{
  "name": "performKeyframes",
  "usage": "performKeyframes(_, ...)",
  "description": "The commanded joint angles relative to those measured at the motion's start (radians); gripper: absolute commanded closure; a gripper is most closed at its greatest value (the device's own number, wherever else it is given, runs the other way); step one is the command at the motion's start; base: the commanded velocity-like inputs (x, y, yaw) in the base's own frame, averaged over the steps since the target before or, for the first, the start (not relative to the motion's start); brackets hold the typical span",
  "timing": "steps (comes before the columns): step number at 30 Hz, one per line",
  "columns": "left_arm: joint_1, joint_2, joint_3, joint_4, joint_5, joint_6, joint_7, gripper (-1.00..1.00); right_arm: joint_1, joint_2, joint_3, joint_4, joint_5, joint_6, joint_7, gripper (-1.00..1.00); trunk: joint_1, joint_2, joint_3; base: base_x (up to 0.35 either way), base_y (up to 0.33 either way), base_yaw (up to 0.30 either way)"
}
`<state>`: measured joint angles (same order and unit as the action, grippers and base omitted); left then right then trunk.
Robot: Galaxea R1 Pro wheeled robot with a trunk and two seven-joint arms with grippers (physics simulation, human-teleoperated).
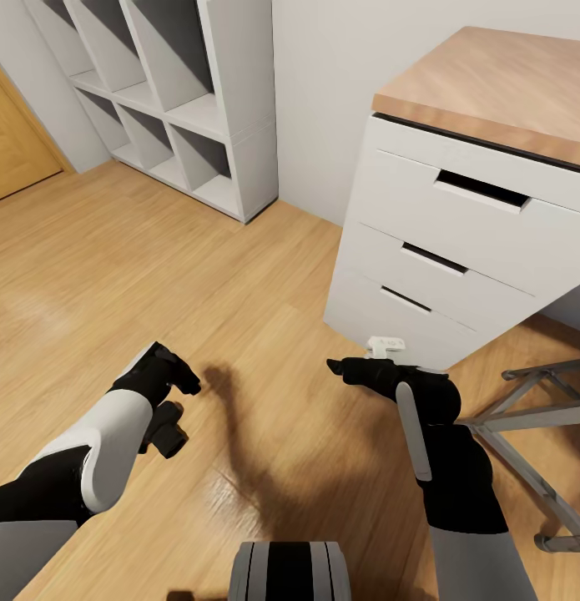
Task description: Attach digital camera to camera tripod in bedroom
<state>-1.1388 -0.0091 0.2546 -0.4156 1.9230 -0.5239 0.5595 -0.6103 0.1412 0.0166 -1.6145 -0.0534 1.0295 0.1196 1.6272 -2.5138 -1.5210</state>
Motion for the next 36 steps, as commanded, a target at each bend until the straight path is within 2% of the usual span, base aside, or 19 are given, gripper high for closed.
performKeyframes(1,0.000,0.000,0.003,-0.001,0.006,-0.005,0.000,-1.00,0.000,0.000,0.004,-0.001,-0.005,0.004,-0.001,-1.00,0.000,0.000,-0.001,0.000,0.000,0.000)
performKeyframes(4,0.001,0.001,0.003,0.003,0.007,-0.002,0.000,-1.00,0.000,-0.001,0.011,-0.001,-0.005,0.004,-0.001,-1.00,0.000,0.000,-0.001,0.000,0.000,0.000)
performKeyframes(12,0.005,0.002,0.011,0.012,0.014,0.067,-0.003,-1.00,-0.001,-0.002,0.023,-0.001,-0.005,0.004,-0.001,-1.00,0.000,0.000,-0.002,0.000,0.000,0.000)
performKeyframes(17,0.007,0.002,0.014,0.014,0.016,0.086,-0.004,-1.00,-0.001,-0.003,0.025,-0.001,-0.005,0.004,-0.001,-1.00,0.000,0.000,-0.006,0.000,0.000,0.000)
performKeyframes(36,0.008,0.002,0.017,0.015,0.016,0.097,-0.003,-1.00,-0.002,-0.003,0.026,-0.001,-0.005,0.004,-0.001,-1.00,0.000,0.000,-0.032,0.000,0.000,0.000)
